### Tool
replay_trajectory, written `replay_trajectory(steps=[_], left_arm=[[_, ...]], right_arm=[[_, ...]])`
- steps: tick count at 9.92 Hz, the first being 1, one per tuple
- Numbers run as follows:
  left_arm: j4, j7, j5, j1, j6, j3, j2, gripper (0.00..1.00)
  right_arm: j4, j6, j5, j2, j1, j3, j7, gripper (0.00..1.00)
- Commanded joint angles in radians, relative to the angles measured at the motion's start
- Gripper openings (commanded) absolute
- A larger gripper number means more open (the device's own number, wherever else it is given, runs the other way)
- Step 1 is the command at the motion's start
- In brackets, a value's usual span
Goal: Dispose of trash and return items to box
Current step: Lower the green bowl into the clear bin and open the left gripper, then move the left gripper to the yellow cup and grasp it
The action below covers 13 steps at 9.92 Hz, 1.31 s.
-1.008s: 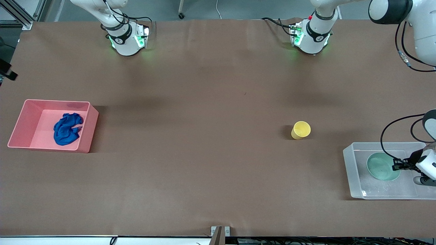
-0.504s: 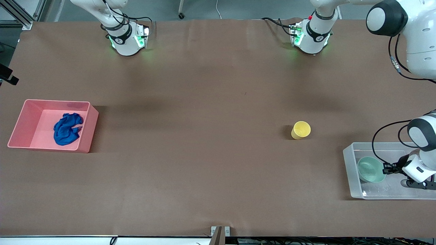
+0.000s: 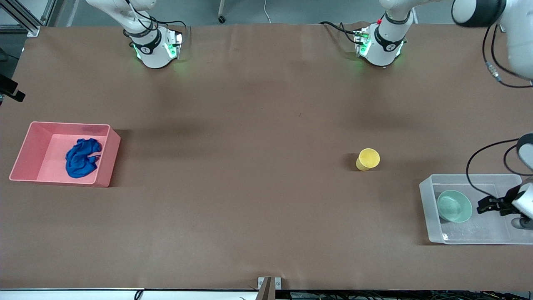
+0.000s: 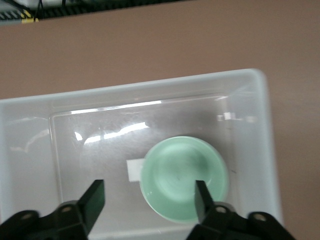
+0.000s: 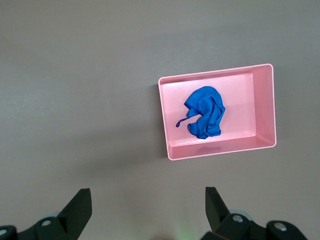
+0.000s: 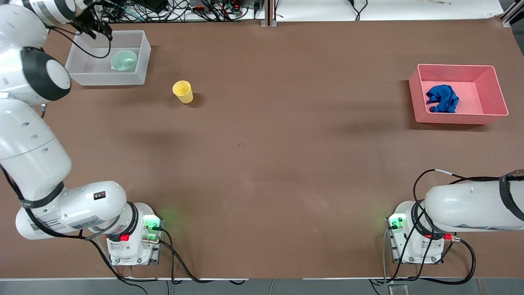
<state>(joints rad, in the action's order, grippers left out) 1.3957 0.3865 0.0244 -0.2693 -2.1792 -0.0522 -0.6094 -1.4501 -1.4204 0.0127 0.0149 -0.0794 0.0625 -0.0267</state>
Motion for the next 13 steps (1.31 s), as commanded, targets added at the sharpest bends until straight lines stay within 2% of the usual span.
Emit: replay_trajectory(steps=[1, 3, 6, 7, 9, 11, 12, 13], left_arm=[[0.326, -0.084, -0.018, 0.034, -0.004, -0.033, 0.246, 0.92], [0.516, -0.209, -0.017, 0.035, -0.019, -0.133, 0.38, 0.92], [0.673, -0.377, -0.017, 0.033, -0.059, -0.271, 0.422, 0.92], [0.727, -0.399, -0.017, 0.033, -0.091, -0.297, 0.422, 0.91], [0.816, -0.432, -0.017, 0.042, -0.213, -0.334, 0.398, 0.91], [0.822, -0.437, -0.017, 0.086, -0.305, -0.333, 0.311, 0.9], [0.826, -0.436, -0.018, 0.09, -0.344, -0.333, 0.269, 0.87], [0.818, -0.436, -0.068, 0.09, -0.369, -0.331, 0.228, 0.79]], right_arm=[[0.008, 0.009, 0.001, 0.002, 0.001, -0.006, 0.01, 1.0], [0.008, 0.009, 0.0, 0.002, 0.003, -0.004, 0.008, 1.0], [0.008, 0.009, 0.0, 0.002, 0.001, -0.004, 0.008, 1.0], [0.007, 0.009, 0.0, 0.002, 0.001, -0.006, 0.008, 1.0], [0.007, 0.009, 0.0, 0.002, 0.001, -0.004, 0.008, 1.0], [0.007, 0.009, 0.0, 0.002, 0.001, -0.004, 0.008, 1.0], [0.007, 0.009, 0.0, 0.002, 0.0, -0.004, 0.008, 1.0], [0.007, 0.009, 0.0, 0.002, 0.0, -0.004, 0.008, 1.0]])
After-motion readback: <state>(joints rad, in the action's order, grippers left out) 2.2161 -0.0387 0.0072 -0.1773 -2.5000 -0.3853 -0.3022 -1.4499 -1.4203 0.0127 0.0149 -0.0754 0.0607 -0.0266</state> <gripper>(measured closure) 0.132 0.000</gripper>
